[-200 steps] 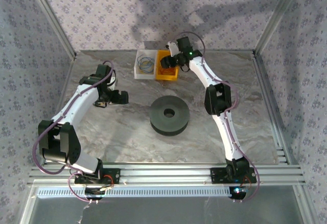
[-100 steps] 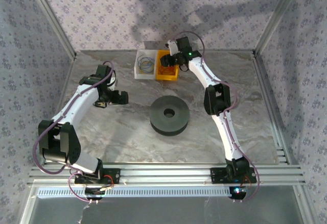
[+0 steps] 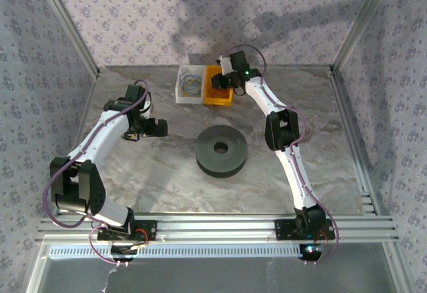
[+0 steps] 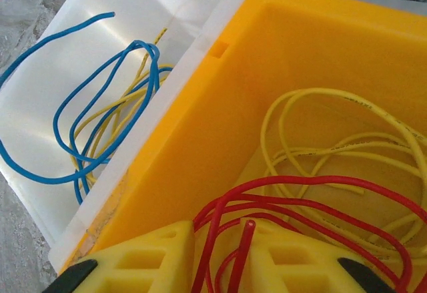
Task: Wrap the cables
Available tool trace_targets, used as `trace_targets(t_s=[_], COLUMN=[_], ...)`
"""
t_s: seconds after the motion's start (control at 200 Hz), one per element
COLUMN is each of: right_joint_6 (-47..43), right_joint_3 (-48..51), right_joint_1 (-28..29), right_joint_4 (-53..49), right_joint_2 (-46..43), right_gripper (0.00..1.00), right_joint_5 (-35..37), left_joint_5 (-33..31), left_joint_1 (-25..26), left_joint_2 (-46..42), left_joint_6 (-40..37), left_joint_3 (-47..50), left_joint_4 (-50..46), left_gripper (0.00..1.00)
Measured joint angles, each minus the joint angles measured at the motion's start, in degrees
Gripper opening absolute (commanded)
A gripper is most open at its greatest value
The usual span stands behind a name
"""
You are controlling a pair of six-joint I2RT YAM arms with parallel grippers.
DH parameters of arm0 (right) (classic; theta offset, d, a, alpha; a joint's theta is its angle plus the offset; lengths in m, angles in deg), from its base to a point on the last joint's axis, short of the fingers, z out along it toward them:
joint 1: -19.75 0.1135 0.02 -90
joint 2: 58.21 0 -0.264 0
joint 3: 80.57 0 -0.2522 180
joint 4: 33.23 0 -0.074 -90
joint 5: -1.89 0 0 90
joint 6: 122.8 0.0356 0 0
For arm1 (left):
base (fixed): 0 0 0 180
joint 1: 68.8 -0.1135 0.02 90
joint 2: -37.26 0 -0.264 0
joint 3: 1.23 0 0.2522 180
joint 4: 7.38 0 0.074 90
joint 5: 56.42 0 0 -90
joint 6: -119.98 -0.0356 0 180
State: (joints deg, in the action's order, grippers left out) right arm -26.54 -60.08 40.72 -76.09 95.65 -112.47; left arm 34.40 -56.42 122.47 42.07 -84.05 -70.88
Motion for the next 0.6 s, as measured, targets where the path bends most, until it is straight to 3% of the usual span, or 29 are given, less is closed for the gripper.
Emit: trace_targets(t_s=[0.295,0.6], right_joint_6=[-0.66,-2.16], right_joint_3=[-0.72,-0.72], right_joint_1=[0.02,0.02], right_joint_4=[-0.09,-1.92], right_joint_2=[-0.24,-3.61], right_gripper=[0.11,0.07], right_joint_5=[0.2,0.61], left_joint_5=[0.0,0.0], left_joint_1=[0.02,0.02], left_joint_2=[0.0,0.0], left_joint_6=[0.0,0.0], left_joint_3=[0.0,0.0], left_joint_4=[0.0,0.0], left_gripper=[1.0,1.0])
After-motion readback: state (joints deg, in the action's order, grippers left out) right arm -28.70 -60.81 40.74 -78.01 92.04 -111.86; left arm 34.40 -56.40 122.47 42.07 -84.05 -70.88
